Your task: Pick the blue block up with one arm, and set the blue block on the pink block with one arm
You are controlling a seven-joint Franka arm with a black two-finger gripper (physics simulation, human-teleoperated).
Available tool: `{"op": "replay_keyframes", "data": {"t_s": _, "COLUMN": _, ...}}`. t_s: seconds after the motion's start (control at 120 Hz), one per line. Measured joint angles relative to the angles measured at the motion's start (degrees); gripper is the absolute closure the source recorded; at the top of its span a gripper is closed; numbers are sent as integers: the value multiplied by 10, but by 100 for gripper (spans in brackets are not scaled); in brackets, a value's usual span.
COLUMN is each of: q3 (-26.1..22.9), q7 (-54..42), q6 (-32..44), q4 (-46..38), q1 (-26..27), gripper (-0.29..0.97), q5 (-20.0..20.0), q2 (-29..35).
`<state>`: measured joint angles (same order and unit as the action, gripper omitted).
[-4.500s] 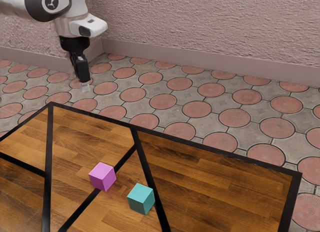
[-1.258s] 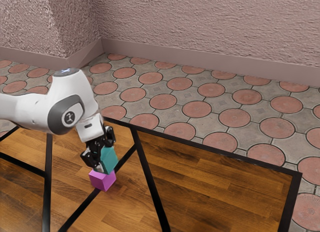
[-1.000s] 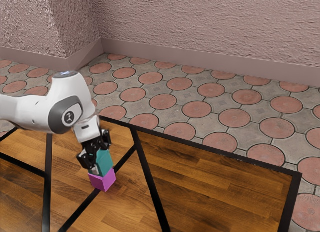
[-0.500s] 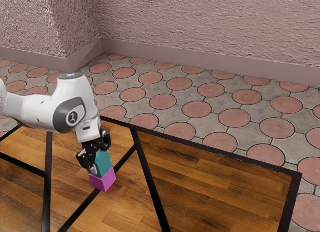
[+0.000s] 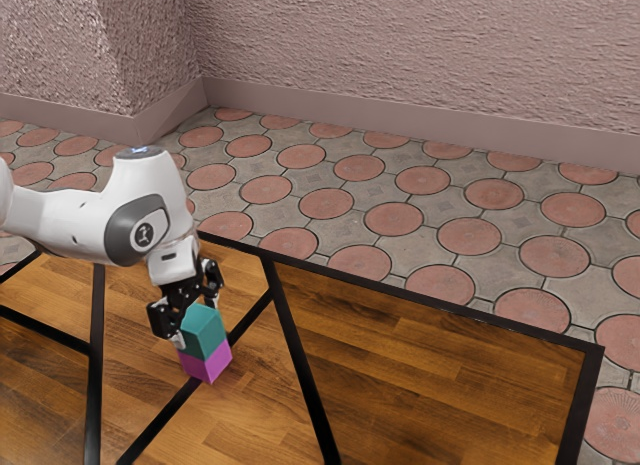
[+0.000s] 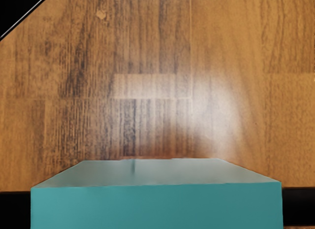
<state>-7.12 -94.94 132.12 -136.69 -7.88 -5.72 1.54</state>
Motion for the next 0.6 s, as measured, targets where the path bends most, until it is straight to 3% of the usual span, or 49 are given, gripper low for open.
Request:
{"op": "replay_keyframes", "data": {"t_s": 0.142, "q3": -1, "q7": -4, "q6": -5, "q4": 0, "q1": 0, "gripper": 1, "q5": 0, "q2": 17}}
{"op": "replay_keyframes", "data": {"t_s": 0.275, "q3": -6, "q7": -4, "q6": -54, "q4": 15, "q1": 8, "gripper": 1, "q5": -5, "q2": 94}}
{"op": "replay_keyframes", "data": {"t_s": 0.4, "q3": -26, "q7": 23, "q6": -183, "q4": 143, "q1": 12, "gripper": 0, "q5": -1, "q2": 115}}
{"op": "replay_keyframes", "data": {"t_s": 0.508, "q3": -20, "q7": 73, "q6": -285, "q4": 280, "q1": 24, "gripper": 0, "q5": 28, "q2": 56}}
{"op": "replay_keyframes", "data": {"t_s": 0.6, "q3": -6, "q7": 127, "q6": -344, "q4": 342, "q1": 29, "gripper": 0, "q5": 53, "q2": 34}}
